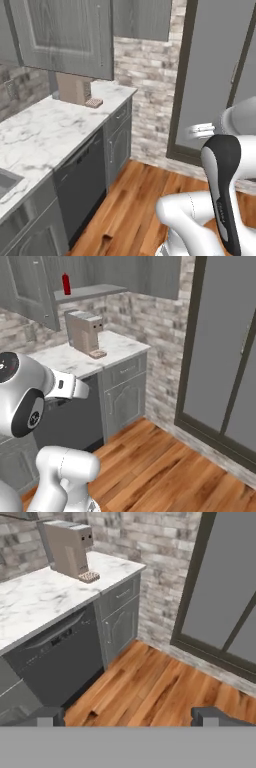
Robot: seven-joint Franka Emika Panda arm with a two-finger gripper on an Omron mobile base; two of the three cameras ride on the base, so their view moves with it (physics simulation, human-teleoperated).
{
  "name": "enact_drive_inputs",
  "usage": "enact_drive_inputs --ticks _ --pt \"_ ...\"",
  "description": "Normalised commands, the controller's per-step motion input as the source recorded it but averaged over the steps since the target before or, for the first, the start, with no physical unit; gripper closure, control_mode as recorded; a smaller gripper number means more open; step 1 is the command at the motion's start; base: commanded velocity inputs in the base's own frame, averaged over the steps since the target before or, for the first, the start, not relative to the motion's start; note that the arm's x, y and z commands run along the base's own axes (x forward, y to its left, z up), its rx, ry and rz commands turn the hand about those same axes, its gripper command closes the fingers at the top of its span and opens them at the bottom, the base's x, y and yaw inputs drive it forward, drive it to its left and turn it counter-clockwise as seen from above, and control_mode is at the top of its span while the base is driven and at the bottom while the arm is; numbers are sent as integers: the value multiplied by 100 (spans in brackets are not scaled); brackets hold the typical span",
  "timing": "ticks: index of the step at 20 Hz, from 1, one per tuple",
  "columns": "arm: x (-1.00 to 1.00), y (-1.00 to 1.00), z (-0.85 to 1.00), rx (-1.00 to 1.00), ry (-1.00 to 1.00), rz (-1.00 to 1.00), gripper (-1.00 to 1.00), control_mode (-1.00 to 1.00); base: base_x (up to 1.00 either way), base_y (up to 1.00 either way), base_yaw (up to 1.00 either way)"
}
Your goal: Take 2 condiments from the cabinet and move them on the counter near the stove.Make sure the condiments are lined up with each other, next to each other.
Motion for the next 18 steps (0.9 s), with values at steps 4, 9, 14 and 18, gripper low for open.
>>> enact_drive_inputs --ticks 4,9,14,18 --pt "0 0 0 0 0 0 -100 100 91 -62 21" --pt "0 0 0 0 0 0 -100 100 89 -56 26" --pt "0 0 0 0 0 0 -100 100 70 -44 42" --pt "0 0 0 0 0 0 -100 100 37 -37 68"
